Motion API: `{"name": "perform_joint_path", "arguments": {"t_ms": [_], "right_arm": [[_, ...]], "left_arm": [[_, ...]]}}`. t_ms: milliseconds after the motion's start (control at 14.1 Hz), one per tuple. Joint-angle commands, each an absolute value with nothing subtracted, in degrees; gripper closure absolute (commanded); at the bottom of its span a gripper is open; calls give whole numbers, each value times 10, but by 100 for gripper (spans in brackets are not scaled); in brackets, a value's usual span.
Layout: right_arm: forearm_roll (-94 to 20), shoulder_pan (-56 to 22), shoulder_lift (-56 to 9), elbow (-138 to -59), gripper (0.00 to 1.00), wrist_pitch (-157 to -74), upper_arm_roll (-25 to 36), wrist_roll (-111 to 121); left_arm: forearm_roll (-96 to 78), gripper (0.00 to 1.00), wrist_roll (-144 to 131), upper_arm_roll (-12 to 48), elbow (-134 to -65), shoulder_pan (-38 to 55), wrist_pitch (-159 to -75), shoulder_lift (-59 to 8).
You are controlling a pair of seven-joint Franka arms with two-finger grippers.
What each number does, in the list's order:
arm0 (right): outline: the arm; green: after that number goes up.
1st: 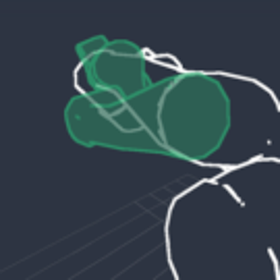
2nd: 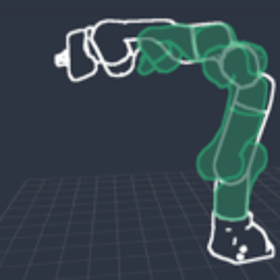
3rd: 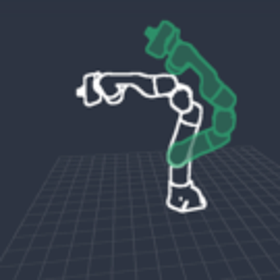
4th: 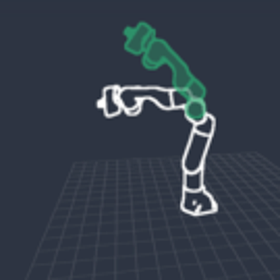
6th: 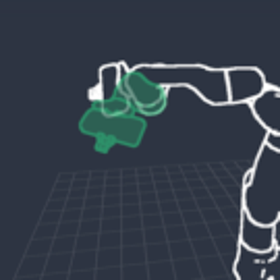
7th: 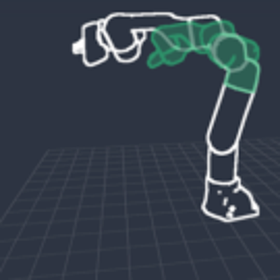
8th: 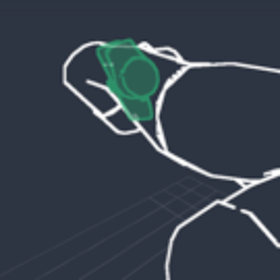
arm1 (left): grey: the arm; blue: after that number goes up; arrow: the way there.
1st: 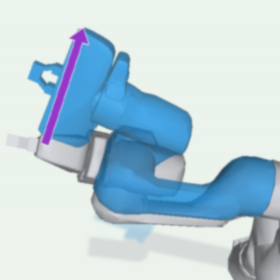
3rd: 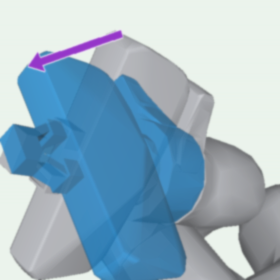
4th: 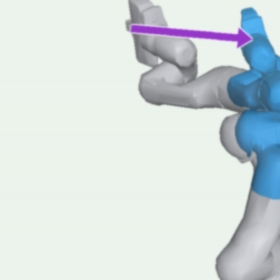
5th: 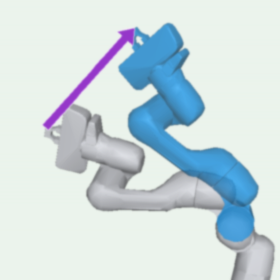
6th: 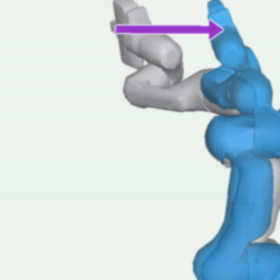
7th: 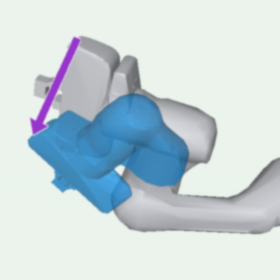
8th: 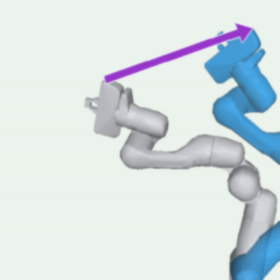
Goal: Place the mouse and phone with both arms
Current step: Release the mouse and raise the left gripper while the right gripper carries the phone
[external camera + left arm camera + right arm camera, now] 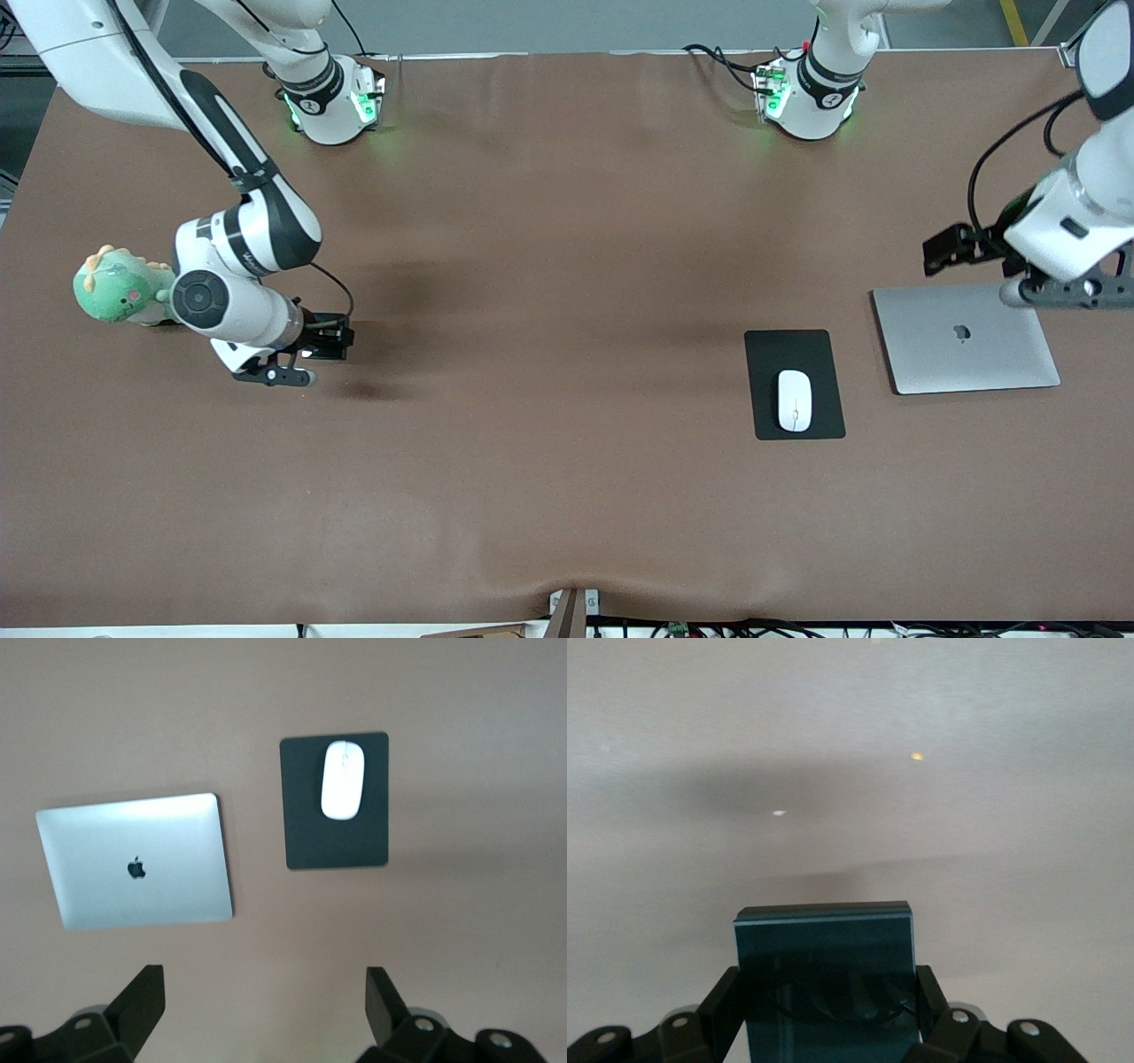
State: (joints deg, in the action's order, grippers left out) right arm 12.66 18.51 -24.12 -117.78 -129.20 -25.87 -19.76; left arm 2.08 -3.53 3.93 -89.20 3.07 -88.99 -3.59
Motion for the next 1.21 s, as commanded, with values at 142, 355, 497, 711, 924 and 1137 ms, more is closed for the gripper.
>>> {"name": "perform_joint_path", "arguments": {"t_ms": [142,355,497,711,924,1137], "right_arm": [[140,257,-189,-1254,100,-1338,-253,-87],[140,259,-192,-1288,100,-1407,-201,-12],[140,260,-196,-1312,100,-1457,-164,40],[140,268,-200,-1329,100,-1480,-152,54],[140,270,-209,-1345,100,-1511,-146,54],[140,273,-216,-1348,95,-1507,-146,47]], "left_arm": [[6,0,-26,-15,-902,75,-825,20],[5,0,-25,-15,-906,73,-823,38],[4,0,-25,-16,-904,73,-825,38],[-14,0,-19,-15,-904,73,-831,38],[-10,0,11,-15,-904,74,-831,36],[-8,0,10,-12,-904,73,-826,33]]}}
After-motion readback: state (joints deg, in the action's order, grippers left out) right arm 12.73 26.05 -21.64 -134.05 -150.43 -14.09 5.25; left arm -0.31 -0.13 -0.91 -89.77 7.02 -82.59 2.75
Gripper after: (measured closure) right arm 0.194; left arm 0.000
